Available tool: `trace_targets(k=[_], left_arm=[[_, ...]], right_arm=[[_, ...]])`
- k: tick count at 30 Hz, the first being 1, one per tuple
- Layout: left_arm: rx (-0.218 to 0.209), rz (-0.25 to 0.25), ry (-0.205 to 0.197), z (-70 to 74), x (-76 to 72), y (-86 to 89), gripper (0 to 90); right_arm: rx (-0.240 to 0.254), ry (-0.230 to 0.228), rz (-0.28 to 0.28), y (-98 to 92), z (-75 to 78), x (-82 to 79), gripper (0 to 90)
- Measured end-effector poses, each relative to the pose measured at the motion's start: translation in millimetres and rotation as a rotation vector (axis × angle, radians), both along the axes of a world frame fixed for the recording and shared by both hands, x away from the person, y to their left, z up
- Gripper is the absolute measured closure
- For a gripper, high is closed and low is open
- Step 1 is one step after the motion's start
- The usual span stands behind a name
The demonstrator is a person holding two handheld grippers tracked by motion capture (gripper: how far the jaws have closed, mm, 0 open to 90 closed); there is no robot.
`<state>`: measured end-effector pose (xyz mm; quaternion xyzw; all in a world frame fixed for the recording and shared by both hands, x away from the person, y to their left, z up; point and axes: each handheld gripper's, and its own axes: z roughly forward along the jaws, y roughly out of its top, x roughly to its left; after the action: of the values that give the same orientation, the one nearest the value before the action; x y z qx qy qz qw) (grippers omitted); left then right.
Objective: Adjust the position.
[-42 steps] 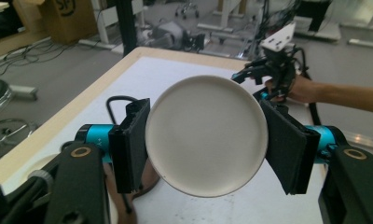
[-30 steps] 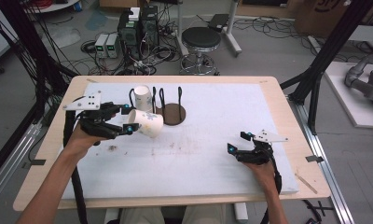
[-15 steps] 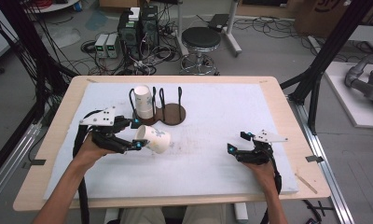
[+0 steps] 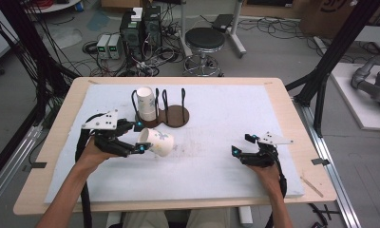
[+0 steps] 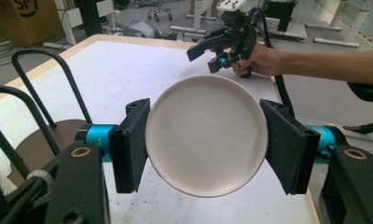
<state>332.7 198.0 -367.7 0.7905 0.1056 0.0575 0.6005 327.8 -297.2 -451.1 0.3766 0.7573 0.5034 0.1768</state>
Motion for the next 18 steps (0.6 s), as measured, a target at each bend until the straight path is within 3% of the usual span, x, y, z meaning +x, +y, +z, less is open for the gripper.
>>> trace_targets(k=[14, 18], left_arm=[[-0.025, 0.019, 0.006, -3.3, 1.8, 8.9, 36.7], [-0.037, 0.016, 0.012, -4.4, 3.5, 8.3, 36.7]], right_arm=[[-0.003, 0.010, 0.004, 0.0, 0.8, 1.6, 16.4], [0.014, -0.016, 0.049, 1.8, 10.2, -0.1, 16.5]])
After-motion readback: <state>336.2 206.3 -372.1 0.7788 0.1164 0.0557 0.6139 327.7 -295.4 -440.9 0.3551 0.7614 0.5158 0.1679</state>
